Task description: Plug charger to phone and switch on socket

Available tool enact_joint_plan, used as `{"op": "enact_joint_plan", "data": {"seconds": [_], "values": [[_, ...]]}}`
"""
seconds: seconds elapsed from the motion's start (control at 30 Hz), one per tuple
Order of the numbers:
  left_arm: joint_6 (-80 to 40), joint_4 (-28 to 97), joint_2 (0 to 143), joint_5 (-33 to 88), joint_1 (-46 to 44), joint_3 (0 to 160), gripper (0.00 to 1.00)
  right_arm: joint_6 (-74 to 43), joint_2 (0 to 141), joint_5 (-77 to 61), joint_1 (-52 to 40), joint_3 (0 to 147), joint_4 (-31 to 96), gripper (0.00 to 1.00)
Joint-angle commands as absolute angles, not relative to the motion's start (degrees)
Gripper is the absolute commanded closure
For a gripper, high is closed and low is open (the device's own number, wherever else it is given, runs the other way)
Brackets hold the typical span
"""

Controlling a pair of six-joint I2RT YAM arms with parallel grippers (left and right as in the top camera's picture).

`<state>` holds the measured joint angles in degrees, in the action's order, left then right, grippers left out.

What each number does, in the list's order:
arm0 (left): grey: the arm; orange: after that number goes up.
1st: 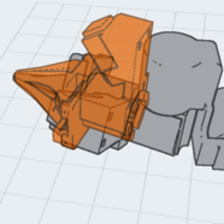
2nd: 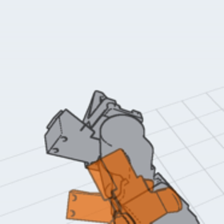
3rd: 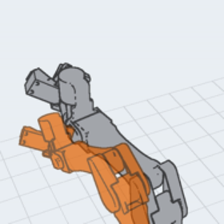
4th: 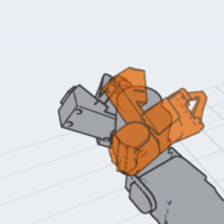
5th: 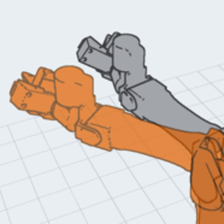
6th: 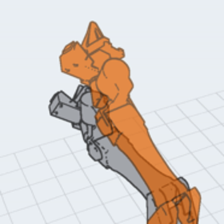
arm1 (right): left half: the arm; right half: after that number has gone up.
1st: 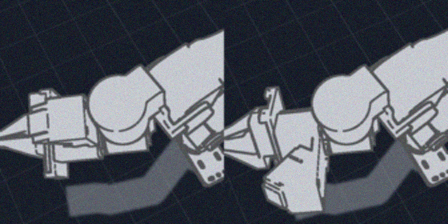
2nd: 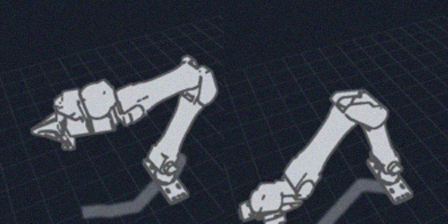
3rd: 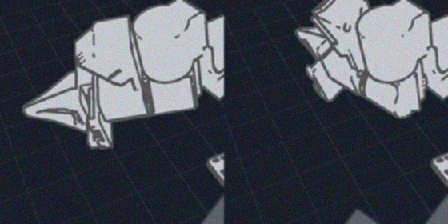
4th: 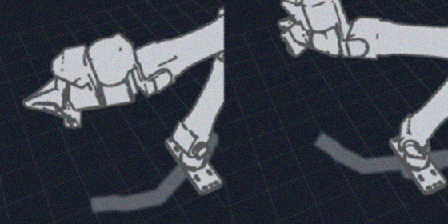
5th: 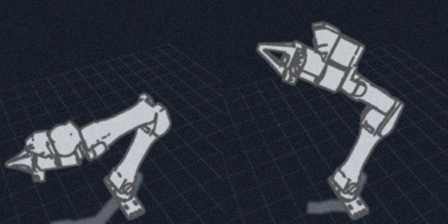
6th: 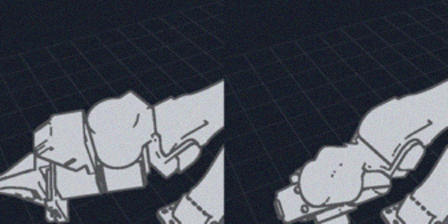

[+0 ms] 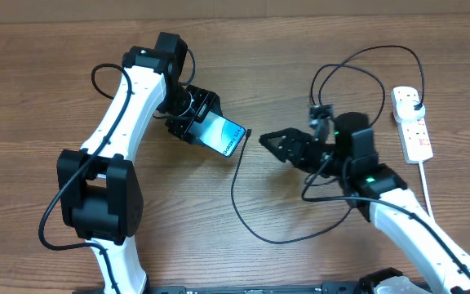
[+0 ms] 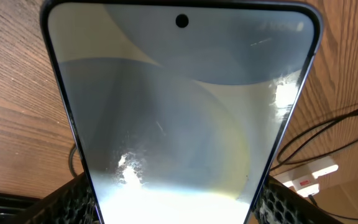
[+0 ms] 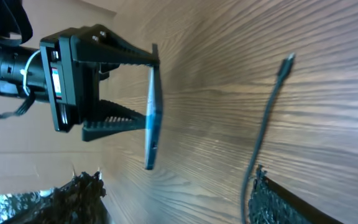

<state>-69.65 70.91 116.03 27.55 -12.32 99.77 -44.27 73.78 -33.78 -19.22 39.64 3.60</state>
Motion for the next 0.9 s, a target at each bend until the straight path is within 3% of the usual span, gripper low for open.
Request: {"op": "enact_joint_plan", "data": {"seconds": [0.0, 0.3, 0.63, 0.87], "values": [[-71.4, 70.3, 116.0, 27.9, -12.6, 101.4, 0.52, -52.3, 73.6, -24.8, -22.6, 40.9, 1.7, 0.24], [-72.5, 70.0, 116.0, 28.1, -12.6, 101.4, 0.53, -58.4, 76.8, -19.8, -27.5, 40.9, -3.9, 0.31], [-74.4, 70.1, 116.0, 33.0, -13.3, 101.4, 0.56, -59.0, 81.3, -21.4, -27.7, 40.9, -11.2, 0.31], [-75.5, 70.4, 116.0, 33.0, -15.5, 101.4, 0.55, -59.8, 81.3, -20.4, -29.4, 40.9, -12.3, 0.39]]}}
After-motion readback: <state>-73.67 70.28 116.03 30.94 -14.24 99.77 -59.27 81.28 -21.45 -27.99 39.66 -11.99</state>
